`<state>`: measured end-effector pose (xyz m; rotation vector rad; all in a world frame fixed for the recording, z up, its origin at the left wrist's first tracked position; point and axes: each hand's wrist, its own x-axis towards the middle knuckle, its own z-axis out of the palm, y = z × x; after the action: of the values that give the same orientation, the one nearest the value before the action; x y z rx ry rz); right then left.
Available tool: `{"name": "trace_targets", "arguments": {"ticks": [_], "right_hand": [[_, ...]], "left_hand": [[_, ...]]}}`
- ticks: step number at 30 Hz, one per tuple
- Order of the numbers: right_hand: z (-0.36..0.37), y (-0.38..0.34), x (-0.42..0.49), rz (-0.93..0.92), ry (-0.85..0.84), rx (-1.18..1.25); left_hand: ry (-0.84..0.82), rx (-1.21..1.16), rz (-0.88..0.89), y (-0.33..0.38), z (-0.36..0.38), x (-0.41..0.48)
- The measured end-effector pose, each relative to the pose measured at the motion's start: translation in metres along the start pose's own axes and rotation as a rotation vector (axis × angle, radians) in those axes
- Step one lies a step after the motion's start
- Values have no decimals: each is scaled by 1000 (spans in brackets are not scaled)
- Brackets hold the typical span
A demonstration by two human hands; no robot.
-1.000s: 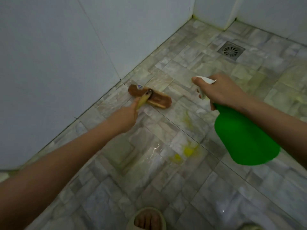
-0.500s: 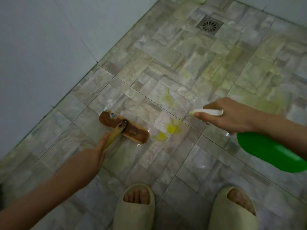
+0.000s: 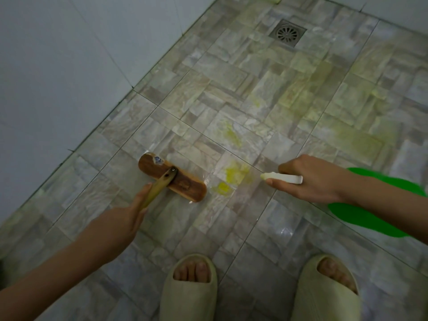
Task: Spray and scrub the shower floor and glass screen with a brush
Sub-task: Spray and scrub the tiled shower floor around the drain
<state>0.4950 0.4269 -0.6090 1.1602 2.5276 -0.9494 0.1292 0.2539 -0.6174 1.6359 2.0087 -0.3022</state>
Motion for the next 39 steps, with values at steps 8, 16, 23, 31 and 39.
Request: {"name": "trace_targets", "arguments": {"ticks": [8, 16, 23, 31, 39], "right_hand": [[9, -2, -2, 4, 1, -33], [12, -8, -2, -22, 50, 31], [18, -18, 1, -55, 43, 0], [-2, -16, 12, -8, 137, 48], [-27, -19, 12, 122, 108, 45]], "left_hand": [[-41, -30, 123, 0, 18, -28], [-37, 42, 237, 39, 44, -26], [-26, 51, 196, 34, 42, -27], [62, 61, 206, 77, 27, 1], [-50, 31, 132, 95, 29, -2]]}}
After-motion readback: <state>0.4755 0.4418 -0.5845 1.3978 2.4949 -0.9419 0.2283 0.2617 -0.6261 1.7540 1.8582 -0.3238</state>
